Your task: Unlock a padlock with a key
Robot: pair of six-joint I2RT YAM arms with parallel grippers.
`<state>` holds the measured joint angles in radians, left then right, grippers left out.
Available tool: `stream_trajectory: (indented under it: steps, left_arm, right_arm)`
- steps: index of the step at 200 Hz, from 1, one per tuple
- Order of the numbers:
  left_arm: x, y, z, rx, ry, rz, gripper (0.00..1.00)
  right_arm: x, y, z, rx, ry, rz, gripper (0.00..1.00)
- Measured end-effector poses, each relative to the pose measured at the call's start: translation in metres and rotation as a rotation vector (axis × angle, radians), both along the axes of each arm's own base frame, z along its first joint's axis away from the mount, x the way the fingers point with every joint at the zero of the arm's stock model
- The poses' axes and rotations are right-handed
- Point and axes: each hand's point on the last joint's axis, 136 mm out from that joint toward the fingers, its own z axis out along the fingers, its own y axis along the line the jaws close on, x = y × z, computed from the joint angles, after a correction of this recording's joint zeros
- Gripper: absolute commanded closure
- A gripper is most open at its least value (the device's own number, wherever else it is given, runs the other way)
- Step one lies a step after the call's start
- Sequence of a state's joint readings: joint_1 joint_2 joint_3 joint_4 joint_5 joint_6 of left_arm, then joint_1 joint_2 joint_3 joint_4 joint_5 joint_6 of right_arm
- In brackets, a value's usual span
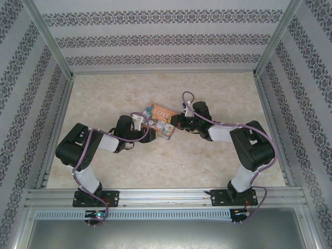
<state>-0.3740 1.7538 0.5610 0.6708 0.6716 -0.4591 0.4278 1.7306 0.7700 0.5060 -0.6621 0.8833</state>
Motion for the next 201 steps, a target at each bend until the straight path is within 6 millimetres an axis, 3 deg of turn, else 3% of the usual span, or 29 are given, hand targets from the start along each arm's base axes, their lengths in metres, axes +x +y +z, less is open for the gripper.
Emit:
stream_trajectory:
  steps: [37,87,201]
  left_arm:
    - [-0.007,-0.012,0.001,-0.009,0.008,-0.023,0.48]
    - [-0.003,-0.013,0.0,-0.025,0.025,0.016,0.49]
    - [0.008,-0.009,-0.006,-0.03,0.056,0.091,0.7]
  right_arm:
    - [0.0,0.0,0.0,0.0,0.0,0.0,1.0]
    - [0.0,0.0,0.0,0.0,-0.001,0.0,1.0]
    - [0.0,0.0,0.0,0.002,-0.006,0.0,1.0]
